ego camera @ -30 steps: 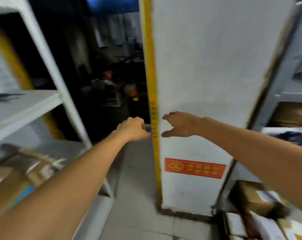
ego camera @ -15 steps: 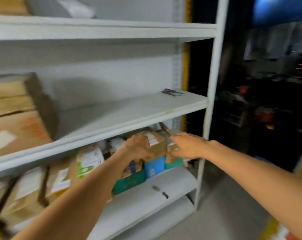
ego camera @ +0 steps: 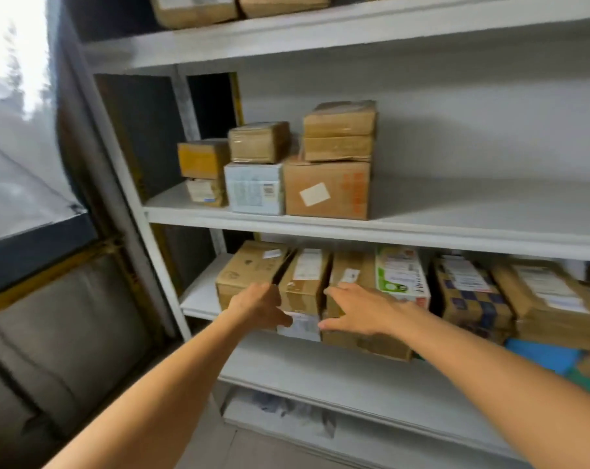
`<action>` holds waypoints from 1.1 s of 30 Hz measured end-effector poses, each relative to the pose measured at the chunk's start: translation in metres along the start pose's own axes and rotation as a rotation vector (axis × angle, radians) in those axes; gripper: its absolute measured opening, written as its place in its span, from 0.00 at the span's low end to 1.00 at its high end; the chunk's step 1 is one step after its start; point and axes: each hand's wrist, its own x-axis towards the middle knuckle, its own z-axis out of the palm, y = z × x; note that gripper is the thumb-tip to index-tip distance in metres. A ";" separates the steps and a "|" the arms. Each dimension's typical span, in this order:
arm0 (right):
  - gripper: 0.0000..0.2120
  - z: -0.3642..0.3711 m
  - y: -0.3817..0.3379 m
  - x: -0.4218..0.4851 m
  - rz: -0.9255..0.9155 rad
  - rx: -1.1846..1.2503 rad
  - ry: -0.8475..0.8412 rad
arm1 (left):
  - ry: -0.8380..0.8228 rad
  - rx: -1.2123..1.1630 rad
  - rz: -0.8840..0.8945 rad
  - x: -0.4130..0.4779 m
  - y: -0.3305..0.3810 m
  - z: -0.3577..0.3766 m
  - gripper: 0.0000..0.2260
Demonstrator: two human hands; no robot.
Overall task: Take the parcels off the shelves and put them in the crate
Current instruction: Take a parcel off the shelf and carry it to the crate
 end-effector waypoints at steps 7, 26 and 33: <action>0.36 0.023 -0.039 0.083 -0.001 0.011 -0.037 | -0.008 -0.038 -0.017 0.034 -0.092 0.000 0.25; 0.35 0.042 -0.021 0.207 0.077 0.412 -0.035 | 0.037 -0.057 -0.142 0.155 -0.131 -0.005 0.26; 0.32 0.061 -0.040 0.251 0.186 0.572 -0.016 | 0.103 -0.115 -0.178 0.184 -0.163 0.000 0.23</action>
